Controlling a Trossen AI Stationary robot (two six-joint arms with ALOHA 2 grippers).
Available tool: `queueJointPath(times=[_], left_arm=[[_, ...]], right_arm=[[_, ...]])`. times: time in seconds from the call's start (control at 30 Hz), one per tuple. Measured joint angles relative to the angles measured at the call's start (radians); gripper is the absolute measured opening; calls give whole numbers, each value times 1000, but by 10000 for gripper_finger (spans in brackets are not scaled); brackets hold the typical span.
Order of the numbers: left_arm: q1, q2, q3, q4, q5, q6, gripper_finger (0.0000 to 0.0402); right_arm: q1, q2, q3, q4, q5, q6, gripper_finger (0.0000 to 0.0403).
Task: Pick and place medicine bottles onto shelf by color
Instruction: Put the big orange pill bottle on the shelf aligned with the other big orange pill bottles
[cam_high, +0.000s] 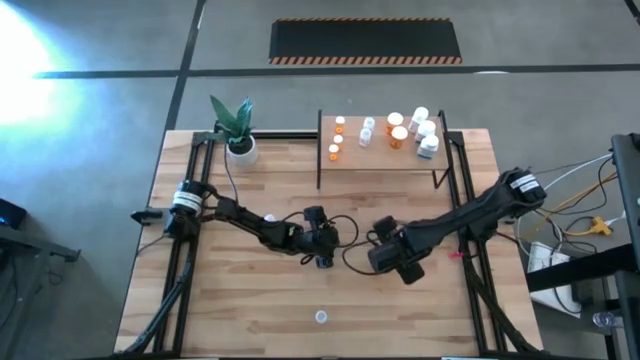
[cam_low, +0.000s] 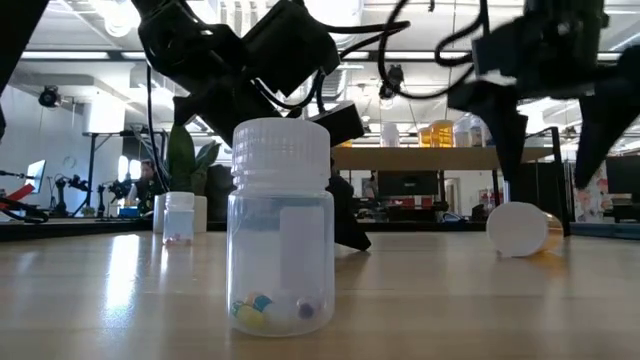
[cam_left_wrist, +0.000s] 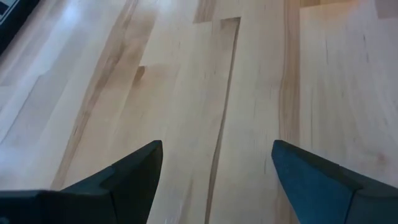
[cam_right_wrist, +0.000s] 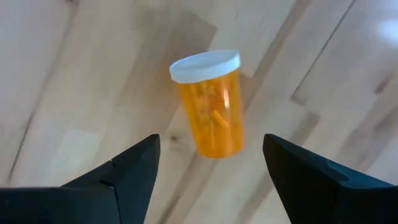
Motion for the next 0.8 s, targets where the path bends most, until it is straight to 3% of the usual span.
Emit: queueJointPath(times=[0.27,0.53,0.8], left_arm=[[-5,0,-1,8,1,0,290],[-14,2,-7,28,1,11,290],[-87,-11,-15,51,-181,63,290]], right_arm=[[6,2,-108,145,36,30,249],[1,24,-202,408,36,-20,218],[-24,-38,-305,557,39,119,168]])
